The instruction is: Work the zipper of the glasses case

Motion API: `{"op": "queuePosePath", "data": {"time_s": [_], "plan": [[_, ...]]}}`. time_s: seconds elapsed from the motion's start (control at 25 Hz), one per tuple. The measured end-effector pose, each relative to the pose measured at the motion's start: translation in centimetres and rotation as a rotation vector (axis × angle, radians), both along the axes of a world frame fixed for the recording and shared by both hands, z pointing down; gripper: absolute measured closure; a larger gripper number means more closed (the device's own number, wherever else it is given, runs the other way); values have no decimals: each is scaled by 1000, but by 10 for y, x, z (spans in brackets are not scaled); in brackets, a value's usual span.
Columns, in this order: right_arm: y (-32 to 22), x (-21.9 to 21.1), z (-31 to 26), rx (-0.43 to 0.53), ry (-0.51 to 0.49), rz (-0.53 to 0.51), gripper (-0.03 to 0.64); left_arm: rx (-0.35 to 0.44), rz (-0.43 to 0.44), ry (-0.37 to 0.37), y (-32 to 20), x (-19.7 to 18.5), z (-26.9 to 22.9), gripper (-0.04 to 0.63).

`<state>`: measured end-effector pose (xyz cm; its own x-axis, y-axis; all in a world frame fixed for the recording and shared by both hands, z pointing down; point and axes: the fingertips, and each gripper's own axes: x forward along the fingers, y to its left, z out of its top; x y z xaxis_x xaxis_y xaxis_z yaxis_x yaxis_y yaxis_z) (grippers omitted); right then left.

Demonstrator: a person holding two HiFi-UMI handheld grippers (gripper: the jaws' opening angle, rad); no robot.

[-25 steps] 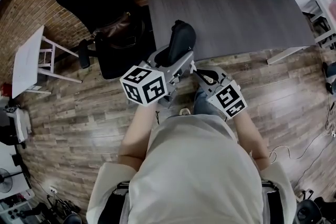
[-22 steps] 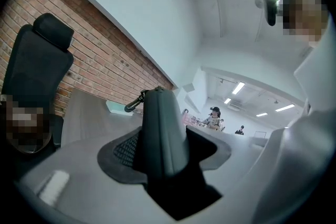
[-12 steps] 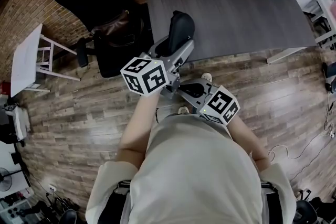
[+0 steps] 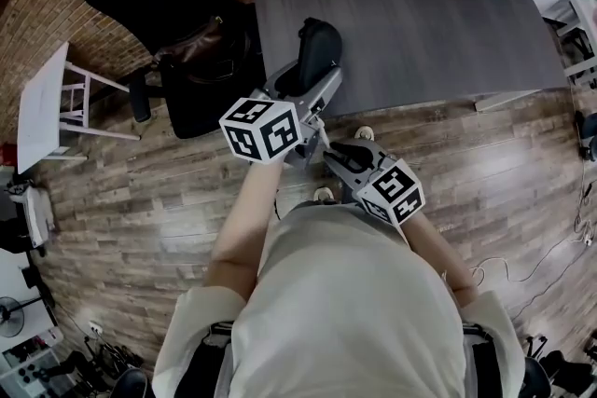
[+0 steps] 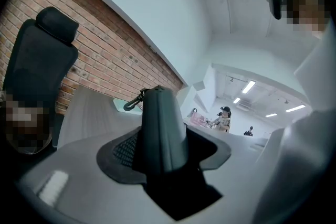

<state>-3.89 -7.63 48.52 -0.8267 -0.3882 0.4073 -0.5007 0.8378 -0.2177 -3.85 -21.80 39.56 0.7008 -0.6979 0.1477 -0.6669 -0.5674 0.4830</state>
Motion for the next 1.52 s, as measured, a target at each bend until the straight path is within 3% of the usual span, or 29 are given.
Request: {"op": "queuePosePath", "data": {"time_s": [0.2, 0.56, 0.76, 1.08, 1.28, 1.52], "plan": [[-51, 38, 6, -47, -36, 147, 528, -59, -1, -12, -26, 9, 24, 341], [-151, 104, -5, 21, -72, 368, 609, -243, -23, -67, -74, 28, 109, 339], [-181, 123, 9, -5, -43, 361, 612, -360, -33, -85, -97, 42, 158, 337], [-213, 121, 22, -35, -38, 321, 611, -464, -57, -209, -130, 50, 212, 337], [-221, 113, 22, -31, -37, 293, 612, -465, -83, -242, -136, 46, 217, 327], [-216, 104, 20, -26, -39, 278, 611, -411, -192, -245, -141, 14, 207, 284]]}}
